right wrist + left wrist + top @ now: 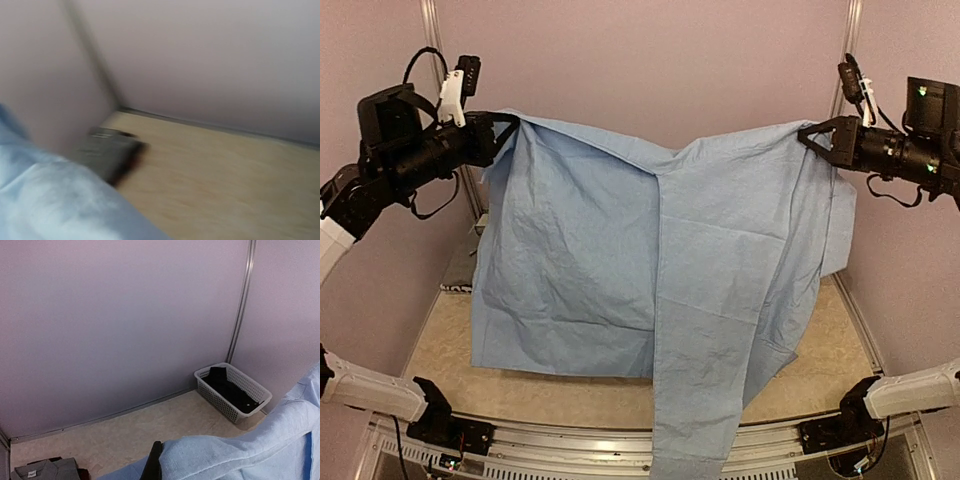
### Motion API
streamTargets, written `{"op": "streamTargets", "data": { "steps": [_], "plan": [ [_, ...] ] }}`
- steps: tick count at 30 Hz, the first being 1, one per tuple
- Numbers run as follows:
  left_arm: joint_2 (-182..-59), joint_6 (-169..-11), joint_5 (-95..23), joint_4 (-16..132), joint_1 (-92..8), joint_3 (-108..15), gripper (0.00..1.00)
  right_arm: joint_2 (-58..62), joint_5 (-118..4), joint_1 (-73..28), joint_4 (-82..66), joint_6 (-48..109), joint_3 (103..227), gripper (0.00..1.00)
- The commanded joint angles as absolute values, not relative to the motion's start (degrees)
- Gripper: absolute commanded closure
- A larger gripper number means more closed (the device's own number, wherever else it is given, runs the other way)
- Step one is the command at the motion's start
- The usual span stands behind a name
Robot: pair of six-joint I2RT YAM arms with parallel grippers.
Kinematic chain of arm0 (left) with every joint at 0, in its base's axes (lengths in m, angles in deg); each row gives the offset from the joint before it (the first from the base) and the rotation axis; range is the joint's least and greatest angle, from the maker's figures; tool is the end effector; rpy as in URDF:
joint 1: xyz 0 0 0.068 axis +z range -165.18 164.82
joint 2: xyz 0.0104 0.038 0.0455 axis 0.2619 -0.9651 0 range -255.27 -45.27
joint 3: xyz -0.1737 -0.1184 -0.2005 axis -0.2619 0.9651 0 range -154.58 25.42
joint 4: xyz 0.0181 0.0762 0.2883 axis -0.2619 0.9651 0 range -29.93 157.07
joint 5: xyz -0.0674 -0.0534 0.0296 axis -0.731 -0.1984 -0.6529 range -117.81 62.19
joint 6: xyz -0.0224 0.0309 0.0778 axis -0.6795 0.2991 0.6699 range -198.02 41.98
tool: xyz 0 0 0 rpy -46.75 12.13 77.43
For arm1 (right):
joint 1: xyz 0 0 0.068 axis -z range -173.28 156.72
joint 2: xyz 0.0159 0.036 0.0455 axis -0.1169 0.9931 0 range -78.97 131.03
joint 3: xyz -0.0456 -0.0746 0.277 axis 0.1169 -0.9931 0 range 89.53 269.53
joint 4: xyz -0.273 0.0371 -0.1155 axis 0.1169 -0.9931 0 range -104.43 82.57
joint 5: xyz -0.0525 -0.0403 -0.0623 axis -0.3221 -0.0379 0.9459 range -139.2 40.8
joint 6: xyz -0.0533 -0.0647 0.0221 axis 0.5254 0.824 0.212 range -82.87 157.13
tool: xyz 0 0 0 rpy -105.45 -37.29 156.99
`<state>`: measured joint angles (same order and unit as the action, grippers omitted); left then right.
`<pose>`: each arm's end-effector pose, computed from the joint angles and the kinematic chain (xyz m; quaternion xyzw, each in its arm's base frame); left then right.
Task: Fold and stack the long sleeve shirts
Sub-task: Flatten out the crumpled shirt at the center of the board.
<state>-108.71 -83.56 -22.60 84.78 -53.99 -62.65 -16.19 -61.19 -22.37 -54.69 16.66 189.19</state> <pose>0.2208 -0.1686 0.5388 0.1715 0.6865 -0.2366 0.6659 0.1923 0.1252 0.5563 -0.1240 0.7568 0.3397 0.5445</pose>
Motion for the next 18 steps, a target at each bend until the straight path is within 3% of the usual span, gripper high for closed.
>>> {"op": "streamTargets", "data": {
  "steps": [1,9,18],
  "plan": [
    [-117.0,-85.3,-25.6,79.4,-45.6,-59.5,1.0,-7.1,-43.3,-21.3,-48.3,20.8,186.5,1.0],
    [-138.4,-86.6,-32.7,72.5,-37.4,-56.6,1.0,12.6,-53.4,-12.7,-34.2,21.6,179.1,1.0],
    [-159.4,-85.8,-31.2,68.5,-36.8,-63.6,1.0,36.1,-59.1,-10.2,-25.5,23.8,184.1,1.0]
  ]
}}
